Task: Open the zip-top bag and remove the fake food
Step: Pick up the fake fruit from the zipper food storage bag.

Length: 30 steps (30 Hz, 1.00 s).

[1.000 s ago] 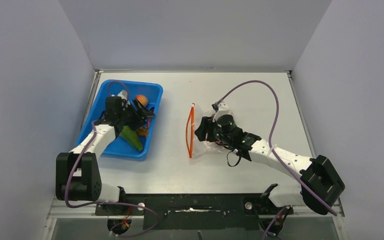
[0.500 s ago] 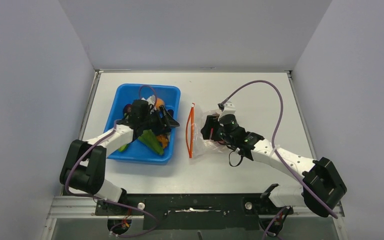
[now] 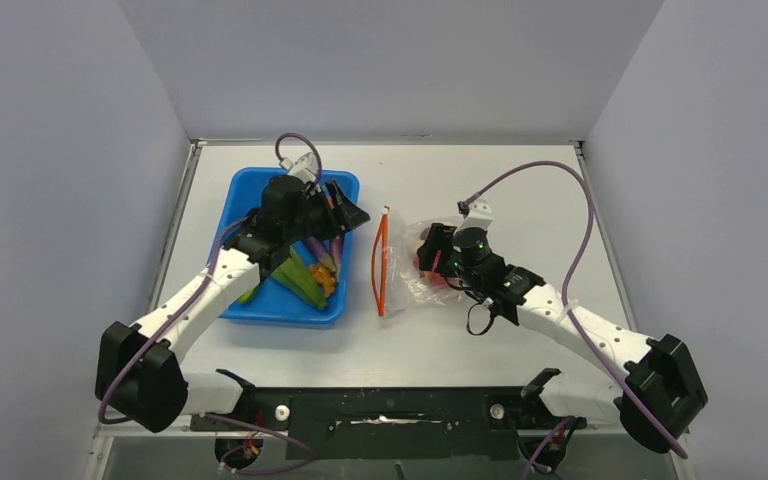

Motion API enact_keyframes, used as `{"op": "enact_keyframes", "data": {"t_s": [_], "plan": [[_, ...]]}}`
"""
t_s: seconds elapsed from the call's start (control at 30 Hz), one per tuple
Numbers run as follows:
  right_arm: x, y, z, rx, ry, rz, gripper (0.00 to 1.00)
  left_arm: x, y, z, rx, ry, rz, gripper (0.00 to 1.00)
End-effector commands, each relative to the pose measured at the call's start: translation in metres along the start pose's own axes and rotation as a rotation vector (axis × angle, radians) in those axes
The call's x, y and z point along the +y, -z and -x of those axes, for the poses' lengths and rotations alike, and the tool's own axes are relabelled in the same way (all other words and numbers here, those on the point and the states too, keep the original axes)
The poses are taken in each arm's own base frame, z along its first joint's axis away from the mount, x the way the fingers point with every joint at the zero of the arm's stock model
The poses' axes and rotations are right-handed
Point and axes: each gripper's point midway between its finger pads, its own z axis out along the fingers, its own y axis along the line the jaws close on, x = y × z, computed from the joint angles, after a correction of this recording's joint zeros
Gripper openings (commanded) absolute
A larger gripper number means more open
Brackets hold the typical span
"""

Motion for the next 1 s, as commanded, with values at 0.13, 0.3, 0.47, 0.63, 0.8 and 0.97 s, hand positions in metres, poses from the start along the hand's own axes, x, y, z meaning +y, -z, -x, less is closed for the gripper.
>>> {"op": "enact_keyframes", "data": {"t_s": [0.13,0.3,0.47,0.63,0.8,0.97], "plan": [[-0.032,0.030,0.042,-0.192,-0.087,-0.128,0.66,-0.030,-0.033,-0.042,0.084,-0.041,0.020,0.46],[-0.039,0.046,0.042,-0.207,-0.112,-0.127,0.66,-0.012,-0.036,-0.050,0.062,-0.021,0.169,0.38],[-0.044,0.060,0.036,-0.186,-0.129,-0.126,0.66,0.009,-0.047,-0.059,0.054,-0.012,0.262,0.25],[-0.045,0.068,0.032,-0.165,-0.117,-0.115,0.67,0.022,-0.064,-0.067,0.047,-0.058,0.324,0.22],[-0.049,0.065,0.034,-0.216,-0.090,-0.100,0.68,0.003,-0.088,-0.091,0.043,-0.148,0.301,0.20],[-0.084,0.063,0.029,-0.233,-0.113,-0.237,0.76,-0.023,-0.098,-0.133,0.043,-0.167,0.224,0.20]]}}
